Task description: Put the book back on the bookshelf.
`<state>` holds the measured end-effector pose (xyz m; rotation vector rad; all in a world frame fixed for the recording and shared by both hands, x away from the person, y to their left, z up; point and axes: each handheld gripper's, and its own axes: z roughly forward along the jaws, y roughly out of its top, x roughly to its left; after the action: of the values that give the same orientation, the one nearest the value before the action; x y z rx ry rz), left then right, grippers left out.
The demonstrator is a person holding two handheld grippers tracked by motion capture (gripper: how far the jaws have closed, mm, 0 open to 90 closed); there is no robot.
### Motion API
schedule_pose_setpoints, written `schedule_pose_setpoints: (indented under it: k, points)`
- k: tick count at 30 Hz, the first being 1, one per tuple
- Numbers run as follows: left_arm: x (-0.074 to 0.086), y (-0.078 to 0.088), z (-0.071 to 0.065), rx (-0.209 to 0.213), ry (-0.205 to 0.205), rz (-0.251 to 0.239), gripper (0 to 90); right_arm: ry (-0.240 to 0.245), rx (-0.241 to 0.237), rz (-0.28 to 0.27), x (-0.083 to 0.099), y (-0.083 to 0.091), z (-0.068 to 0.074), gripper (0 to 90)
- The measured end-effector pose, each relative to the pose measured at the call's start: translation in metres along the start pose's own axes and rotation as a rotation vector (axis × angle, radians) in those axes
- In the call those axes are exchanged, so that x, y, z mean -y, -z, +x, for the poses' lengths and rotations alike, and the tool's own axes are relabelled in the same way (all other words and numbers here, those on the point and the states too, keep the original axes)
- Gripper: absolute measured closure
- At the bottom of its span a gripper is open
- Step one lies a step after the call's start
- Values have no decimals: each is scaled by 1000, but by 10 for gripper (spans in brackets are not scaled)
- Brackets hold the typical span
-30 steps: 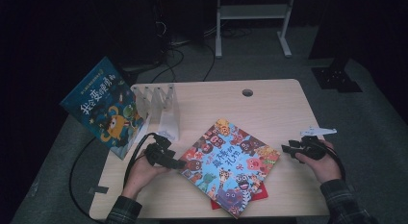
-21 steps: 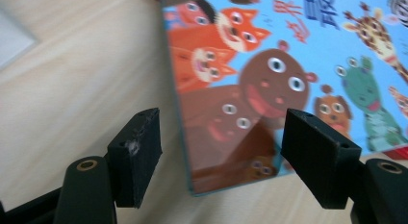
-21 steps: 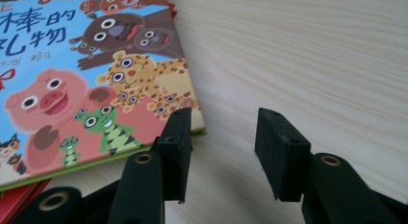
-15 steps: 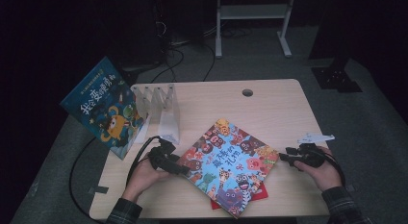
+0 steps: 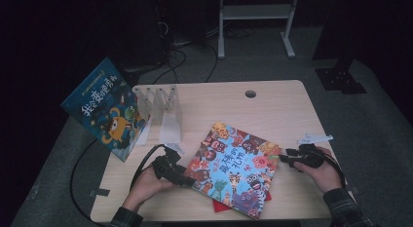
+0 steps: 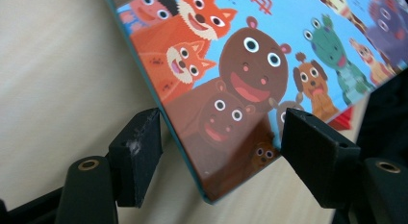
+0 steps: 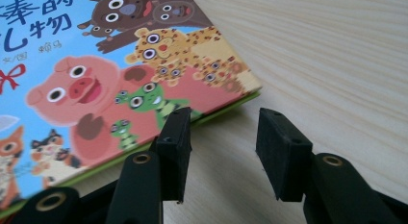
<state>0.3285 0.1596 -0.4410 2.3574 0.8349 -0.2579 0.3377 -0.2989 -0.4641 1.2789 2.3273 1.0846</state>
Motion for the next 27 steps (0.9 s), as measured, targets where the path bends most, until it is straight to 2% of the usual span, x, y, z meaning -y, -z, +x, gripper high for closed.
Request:
schedule_pose_setpoints:
  k: [4, 8, 9, 12, 14, 15, 16, 17, 18, 19, 20, 21, 25, 27]
  points:
    - [-1, -2, -2, -10, -6, -3, 269, 5, 5, 0, -3, -3, 1, 553]
    - [-4, -3, -2, -10, 7, -14, 228, 3, -1, -2, -5, -6, -1, 553]
    - [-4, -5, -4, -8, 0, 7, 229, 0, -4, -4, -7, -8, -1, 557]
    - [-5, -5, -6, -1, -12, 25, 236, 1, -1, -8, -9, -11, -2, 569]
    - [-5, -6, -8, 19, -17, 40, 245, -6, -4, -16, -10, -13, -4, 574]
    - [-5, -8, -11, 50, -22, 52, 256, -18, -12, -12, -12, -15, -5, 573]
    - [-5, -8, -11, 50, -22, 52, 259, -18, -12, -12, -12, -15, -5, 573]
    - [-6, -11, -13, 75, -28, 60, 259, -14, -9, -10, -14, -17, -6, 574]
    - [-6, -11, -13, 75, -28, 60, 259, -14, -9, -10, -14, -17, -6, 574]
    - [-7, -15, -16, 98, -28, 75, 259, -9, -11, -9, -16, -19, -5, 578]
    - [-7, -15, -16, 98, -28, 75, 258, -9, -11, -9, -16, -19, -5, 578]
    - [-7, -17, -17, 117, -38, 89, 258, -1, -11, -12, -18, -21, -4, 583]
    - [-8, -19, -19, 121, -38, 94, 258, 10, -10, -12, -21, -24, -3, 592]
    - [-8, -18, -16, 121, -31, 78, 258, 16, -7, -8, -23, -26, -2, 595]
